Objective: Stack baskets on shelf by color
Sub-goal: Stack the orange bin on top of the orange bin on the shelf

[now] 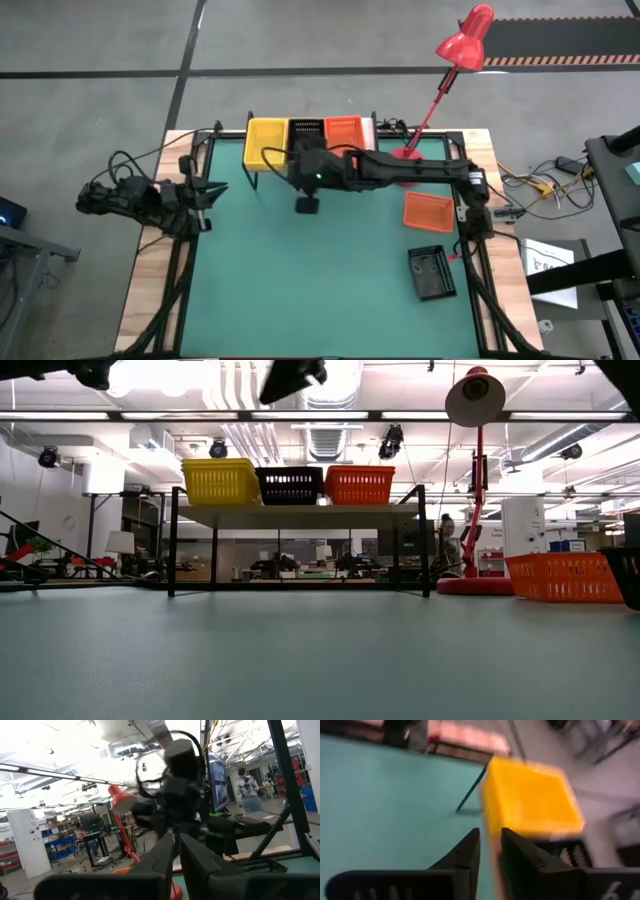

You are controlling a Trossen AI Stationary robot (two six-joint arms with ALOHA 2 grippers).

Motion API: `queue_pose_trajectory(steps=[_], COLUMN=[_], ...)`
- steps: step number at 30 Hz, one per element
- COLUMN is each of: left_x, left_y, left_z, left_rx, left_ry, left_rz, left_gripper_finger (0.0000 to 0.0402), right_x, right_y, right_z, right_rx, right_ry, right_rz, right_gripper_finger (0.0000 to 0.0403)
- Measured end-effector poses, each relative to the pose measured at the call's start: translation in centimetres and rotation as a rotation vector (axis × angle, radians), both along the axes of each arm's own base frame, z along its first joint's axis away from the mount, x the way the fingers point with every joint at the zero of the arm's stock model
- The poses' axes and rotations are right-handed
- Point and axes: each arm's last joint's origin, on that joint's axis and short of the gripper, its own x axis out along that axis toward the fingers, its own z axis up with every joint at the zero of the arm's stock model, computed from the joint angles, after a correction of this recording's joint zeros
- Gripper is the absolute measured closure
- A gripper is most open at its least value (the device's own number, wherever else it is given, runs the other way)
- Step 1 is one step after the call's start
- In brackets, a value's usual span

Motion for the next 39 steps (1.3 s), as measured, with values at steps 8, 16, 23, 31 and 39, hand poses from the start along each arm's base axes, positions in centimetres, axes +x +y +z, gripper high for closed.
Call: queue_pose_trajectory(steps=[8, 16, 23, 31, 39], left_x=[-0.1, 0.0, 0.0, 0.0, 0.0], left_y=[0.0, 0.0, 0.0, 0.0, 0.0], left_z=[0.1, 0.1, 0.1, 0.1, 0.0], left_rx=[-0.003, -0.006, -0.012, -0.011, -0.011], left_ry=[-0.015, -0.02, -0.021, -0.019, -0.018], left_rz=[0.0, -0.001, -0.002, -0.002, -0.002], left_gripper_finger=[0.0385, 0.0385, 0.0385, 0.0385, 0.0385], right_x=[-4.8, -6.5, -8.9, -12.6, -16.1], right_y=[2.7, 5.8, 6.1, 5.3, 4.5], right_z=[0.2, -3.4, -6.1, -7.2, -8.4], right_rx=[0.312, 0.387, 0.448, 0.552, 0.644], right_ry=[0.242, 0.459, 0.529, 0.412, 0.296], right_rz=[-0.07, -0.138, -0.263, -0.38, -0.566], right_gripper_finger=[0.0374, 0.0392, 0.0394, 0.0394, 0.0394])
